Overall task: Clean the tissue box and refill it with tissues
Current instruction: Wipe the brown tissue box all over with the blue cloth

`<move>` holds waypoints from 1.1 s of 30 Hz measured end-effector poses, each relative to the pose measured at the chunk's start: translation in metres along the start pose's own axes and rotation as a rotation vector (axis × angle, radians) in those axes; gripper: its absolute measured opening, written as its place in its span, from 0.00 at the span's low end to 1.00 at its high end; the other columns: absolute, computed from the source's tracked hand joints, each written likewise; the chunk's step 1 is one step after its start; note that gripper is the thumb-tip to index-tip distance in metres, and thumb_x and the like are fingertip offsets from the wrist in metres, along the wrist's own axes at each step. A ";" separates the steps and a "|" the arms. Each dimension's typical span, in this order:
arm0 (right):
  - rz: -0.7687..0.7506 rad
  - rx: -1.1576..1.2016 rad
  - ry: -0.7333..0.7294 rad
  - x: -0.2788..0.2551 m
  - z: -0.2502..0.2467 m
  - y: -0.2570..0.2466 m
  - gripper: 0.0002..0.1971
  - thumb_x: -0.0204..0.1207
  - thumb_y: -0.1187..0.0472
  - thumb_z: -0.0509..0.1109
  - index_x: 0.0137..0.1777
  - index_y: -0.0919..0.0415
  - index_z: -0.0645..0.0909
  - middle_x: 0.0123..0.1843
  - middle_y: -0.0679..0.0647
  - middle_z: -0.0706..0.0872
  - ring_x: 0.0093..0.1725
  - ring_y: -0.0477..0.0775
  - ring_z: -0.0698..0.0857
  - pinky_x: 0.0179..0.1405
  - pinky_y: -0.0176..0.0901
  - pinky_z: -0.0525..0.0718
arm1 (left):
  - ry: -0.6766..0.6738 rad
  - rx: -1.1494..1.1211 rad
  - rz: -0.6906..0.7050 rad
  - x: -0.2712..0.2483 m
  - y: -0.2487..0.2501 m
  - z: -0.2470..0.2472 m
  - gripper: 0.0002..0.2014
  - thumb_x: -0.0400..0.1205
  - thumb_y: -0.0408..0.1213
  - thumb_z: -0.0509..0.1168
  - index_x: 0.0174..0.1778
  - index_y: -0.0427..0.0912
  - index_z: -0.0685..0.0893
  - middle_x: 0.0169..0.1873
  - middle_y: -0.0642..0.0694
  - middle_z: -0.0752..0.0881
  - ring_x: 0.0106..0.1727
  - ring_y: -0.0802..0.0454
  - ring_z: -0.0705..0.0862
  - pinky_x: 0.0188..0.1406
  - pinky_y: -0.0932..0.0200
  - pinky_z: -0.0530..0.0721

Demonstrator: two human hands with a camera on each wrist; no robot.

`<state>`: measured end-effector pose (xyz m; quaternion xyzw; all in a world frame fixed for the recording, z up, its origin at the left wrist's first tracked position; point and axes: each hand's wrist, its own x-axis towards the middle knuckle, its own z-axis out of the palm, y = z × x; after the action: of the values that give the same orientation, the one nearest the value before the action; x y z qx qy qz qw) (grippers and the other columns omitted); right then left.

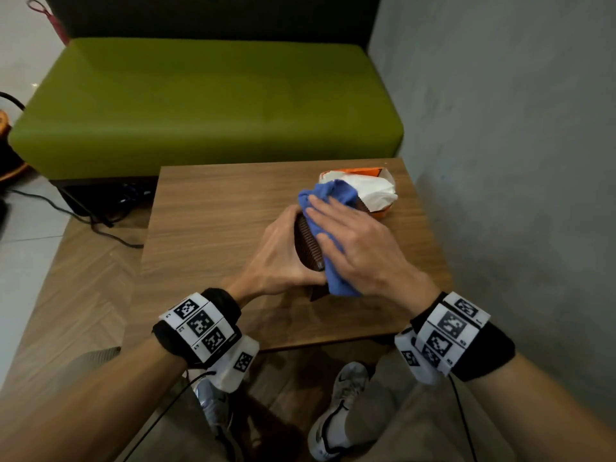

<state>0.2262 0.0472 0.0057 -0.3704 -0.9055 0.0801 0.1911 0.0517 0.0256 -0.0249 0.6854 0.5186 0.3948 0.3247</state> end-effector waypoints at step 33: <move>0.099 0.371 0.280 -0.007 0.017 -0.013 0.19 0.77 0.62 0.65 0.65 0.69 0.83 0.67 0.61 0.85 0.68 0.56 0.83 0.70 0.45 0.79 | -0.153 0.167 0.119 0.014 -0.003 0.015 0.26 0.69 0.51 0.66 0.58 0.37 0.80 0.58 0.36 0.83 0.58 0.42 0.80 0.60 0.44 0.78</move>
<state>0.2153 0.0328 -0.0081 -0.3805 -0.8205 0.2022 0.3756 0.0662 0.0390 -0.0317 0.7677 0.4817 0.3153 0.2813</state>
